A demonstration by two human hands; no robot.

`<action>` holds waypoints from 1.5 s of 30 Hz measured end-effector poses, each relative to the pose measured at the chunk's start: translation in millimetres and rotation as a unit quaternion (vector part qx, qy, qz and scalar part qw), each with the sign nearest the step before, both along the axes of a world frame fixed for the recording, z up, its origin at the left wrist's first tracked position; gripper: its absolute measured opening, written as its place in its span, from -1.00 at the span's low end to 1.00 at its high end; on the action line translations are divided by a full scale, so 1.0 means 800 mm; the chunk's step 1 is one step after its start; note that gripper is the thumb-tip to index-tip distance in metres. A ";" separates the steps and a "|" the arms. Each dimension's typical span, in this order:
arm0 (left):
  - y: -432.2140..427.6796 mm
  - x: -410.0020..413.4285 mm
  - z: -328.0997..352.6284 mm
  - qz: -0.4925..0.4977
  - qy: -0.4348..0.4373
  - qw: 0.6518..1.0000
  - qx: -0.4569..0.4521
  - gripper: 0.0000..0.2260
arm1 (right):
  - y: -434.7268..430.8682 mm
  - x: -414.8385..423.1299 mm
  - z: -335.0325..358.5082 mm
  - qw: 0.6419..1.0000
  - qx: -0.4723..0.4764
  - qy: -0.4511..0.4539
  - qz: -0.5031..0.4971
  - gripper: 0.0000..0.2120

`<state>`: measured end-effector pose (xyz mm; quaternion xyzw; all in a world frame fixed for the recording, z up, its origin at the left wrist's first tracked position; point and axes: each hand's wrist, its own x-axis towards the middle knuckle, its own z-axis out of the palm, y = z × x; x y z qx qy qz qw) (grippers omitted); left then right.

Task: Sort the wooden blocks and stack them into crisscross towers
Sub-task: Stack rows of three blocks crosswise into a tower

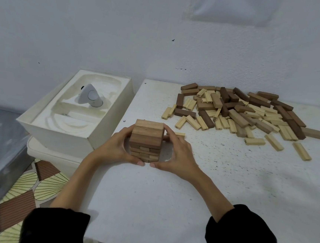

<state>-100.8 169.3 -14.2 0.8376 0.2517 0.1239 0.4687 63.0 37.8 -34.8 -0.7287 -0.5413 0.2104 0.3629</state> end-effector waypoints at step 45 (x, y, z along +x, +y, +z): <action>0.012 0.000 0.007 0.001 -0.133 0.986 -0.104 -0.19 | -0.005 0.002 0.030 0.981 0.099 0.166 0.001 -0.23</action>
